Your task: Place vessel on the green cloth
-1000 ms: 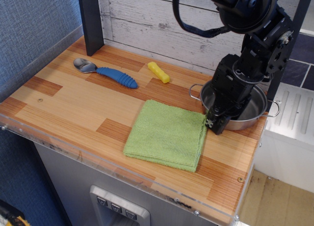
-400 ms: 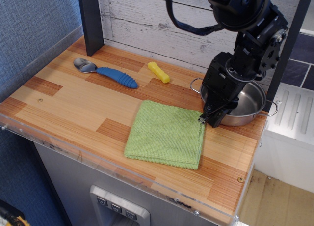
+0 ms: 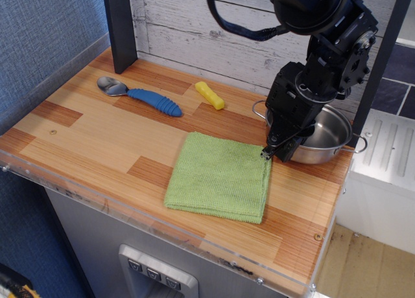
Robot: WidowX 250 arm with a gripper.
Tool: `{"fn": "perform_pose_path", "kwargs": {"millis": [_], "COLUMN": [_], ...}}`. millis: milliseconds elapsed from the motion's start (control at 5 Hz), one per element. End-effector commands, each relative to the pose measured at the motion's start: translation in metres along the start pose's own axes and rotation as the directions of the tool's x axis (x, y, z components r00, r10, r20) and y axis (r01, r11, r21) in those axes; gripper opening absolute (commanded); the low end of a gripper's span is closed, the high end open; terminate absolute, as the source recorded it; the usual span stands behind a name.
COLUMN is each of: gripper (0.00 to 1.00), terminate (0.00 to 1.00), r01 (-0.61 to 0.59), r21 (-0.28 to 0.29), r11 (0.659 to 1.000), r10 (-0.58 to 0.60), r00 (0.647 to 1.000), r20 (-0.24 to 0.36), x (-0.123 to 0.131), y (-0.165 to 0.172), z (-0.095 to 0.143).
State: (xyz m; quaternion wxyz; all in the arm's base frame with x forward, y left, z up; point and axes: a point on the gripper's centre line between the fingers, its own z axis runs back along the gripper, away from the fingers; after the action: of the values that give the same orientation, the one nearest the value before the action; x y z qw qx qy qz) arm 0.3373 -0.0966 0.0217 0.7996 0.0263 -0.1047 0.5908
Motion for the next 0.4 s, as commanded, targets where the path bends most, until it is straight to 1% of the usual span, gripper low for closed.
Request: {"fn": "perform_pose_path", "kwargs": {"millis": [0, 200], "gripper": [0.00, 0.00], "terminate": [0.00, 0.00], "r01": [-0.014, -0.024], "r21": [-0.097, -0.116], "r11": [0.995, 0.993], "r10": [0.014, 0.025], "r00": [1.000, 1.000], "r20": [-0.001, 0.003], "x": [0.009, 0.014], "y": [-0.002, 0.008], "z": [0.037, 0.047]}}
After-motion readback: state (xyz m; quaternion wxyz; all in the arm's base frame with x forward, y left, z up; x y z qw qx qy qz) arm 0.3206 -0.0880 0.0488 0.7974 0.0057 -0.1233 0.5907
